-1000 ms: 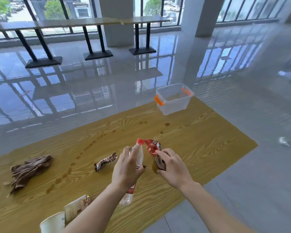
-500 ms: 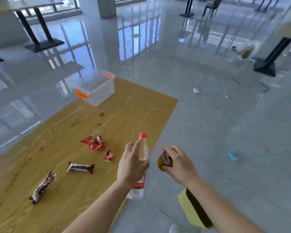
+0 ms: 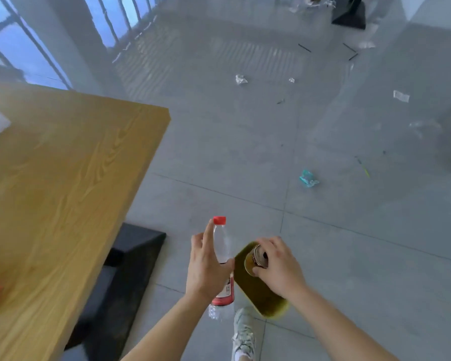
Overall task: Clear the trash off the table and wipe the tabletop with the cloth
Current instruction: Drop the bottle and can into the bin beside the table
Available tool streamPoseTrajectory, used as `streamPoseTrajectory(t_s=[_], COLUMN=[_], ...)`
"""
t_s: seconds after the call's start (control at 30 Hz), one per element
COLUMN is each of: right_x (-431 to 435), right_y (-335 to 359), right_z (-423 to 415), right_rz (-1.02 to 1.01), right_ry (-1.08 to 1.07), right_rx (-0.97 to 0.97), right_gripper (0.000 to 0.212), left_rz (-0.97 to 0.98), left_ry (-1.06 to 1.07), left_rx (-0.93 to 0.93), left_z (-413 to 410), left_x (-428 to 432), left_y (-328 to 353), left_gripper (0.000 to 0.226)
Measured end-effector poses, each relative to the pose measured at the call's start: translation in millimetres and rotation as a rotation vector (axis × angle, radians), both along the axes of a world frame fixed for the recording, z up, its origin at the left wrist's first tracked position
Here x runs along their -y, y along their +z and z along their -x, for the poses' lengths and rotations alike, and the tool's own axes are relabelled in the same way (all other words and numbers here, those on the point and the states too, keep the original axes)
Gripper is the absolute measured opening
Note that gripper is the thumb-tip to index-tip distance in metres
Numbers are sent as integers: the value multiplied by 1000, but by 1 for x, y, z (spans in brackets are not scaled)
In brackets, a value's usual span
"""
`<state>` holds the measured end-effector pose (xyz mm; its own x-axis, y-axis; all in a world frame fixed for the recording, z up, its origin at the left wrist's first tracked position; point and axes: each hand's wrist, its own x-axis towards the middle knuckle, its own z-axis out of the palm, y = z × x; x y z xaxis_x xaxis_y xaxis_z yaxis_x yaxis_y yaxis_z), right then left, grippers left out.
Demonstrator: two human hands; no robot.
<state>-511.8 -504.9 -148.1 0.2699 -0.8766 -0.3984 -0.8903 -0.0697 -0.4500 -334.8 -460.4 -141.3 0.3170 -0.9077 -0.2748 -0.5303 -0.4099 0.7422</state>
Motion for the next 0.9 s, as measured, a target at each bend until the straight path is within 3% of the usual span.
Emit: streamPoseTrajectory(t_s=[0.37, 0.53, 0.73, 0.9], right_x=[19, 25, 18, 19], right_y=[-241, -329, -386, -415], right_z=[87, 103, 100, 105], right_rz=[-214, -237, -288, -373], right_ry=[-156, -131, 128, 147], right_rx=[-111, -188, -302, -377], right_gripper=[71, 66, 42, 45], left_rz=[-248, -264, -337, -518], left_ry=[220, 177, 50, 161], left_rx=[-293, -131, -28, -24], left_z=[109, 138, 156, 164], left_x=[57, 65, 49, 50], left_y=[-247, -341, -402, -429], left_gripper=[93, 87, 91, 92])
